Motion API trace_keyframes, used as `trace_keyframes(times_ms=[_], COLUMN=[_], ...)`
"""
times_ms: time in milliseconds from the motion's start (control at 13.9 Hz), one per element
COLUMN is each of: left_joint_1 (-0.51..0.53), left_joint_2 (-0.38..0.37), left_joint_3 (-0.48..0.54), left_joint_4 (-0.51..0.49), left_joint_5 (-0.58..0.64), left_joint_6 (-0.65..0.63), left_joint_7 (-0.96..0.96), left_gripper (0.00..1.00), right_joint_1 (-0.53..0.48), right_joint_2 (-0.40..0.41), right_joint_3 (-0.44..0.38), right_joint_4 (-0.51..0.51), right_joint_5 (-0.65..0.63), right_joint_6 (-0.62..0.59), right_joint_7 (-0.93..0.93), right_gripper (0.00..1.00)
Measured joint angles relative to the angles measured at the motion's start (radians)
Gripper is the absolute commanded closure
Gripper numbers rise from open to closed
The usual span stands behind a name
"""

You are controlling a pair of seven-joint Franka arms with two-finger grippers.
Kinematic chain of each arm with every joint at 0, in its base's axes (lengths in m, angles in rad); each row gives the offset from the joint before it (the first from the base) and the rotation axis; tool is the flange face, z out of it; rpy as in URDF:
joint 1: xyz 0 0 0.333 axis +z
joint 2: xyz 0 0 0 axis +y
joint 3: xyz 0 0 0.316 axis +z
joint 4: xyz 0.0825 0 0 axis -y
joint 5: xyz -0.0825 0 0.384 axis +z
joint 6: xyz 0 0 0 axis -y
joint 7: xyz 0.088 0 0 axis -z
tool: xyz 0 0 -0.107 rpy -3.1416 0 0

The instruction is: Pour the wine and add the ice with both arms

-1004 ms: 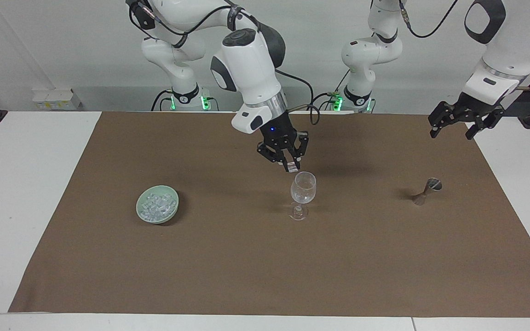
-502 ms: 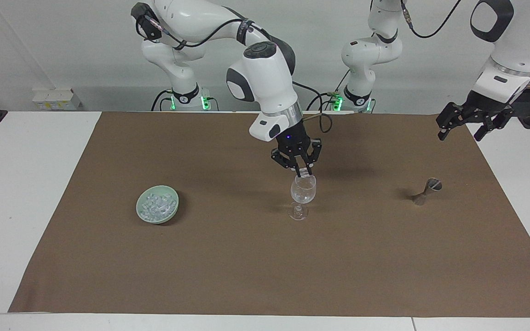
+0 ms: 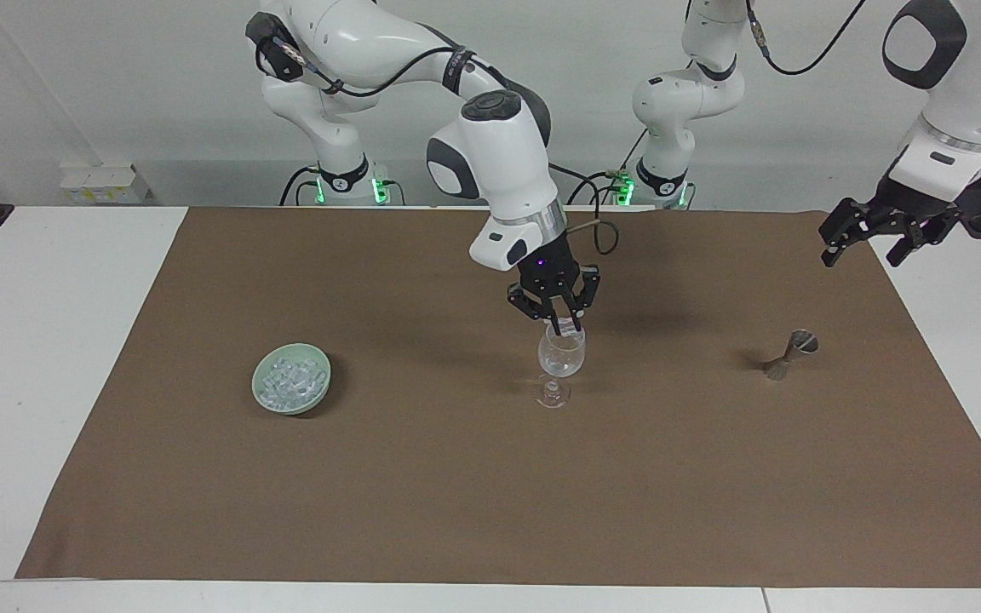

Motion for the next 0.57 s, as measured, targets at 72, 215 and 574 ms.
trace_keyframes(times_ms=[72, 215, 574], left_joint_1=[0.001, 0.009, 0.021], left_joint_2=[0.002, 0.005, 0.004], left_joint_3=[0.0, 0.0, 0.0], left_joint_4=[0.0, 0.0, 0.001], left_joint_5=[0.0, 0.0, 0.0], left_joint_6=[0.007, 0.02, 0.021], left_joint_7=[0.0, 0.0, 0.0], left_gripper=[0.0, 0.0, 0.0], right_joint_1=[0.0, 0.0, 0.0], right_joint_2=[0.004, 0.012, 0.018], right_joint_3=[0.0, 0.0, 0.0], right_joint_4=[0.0, 0.0, 0.001], right_joint_5=[-0.002, -0.014, -0.021], right_joint_6=[0.011, 0.037, 0.042], right_joint_7=[0.0, 0.0, 0.0], right_gripper=[1.0, 0.94, 0.65])
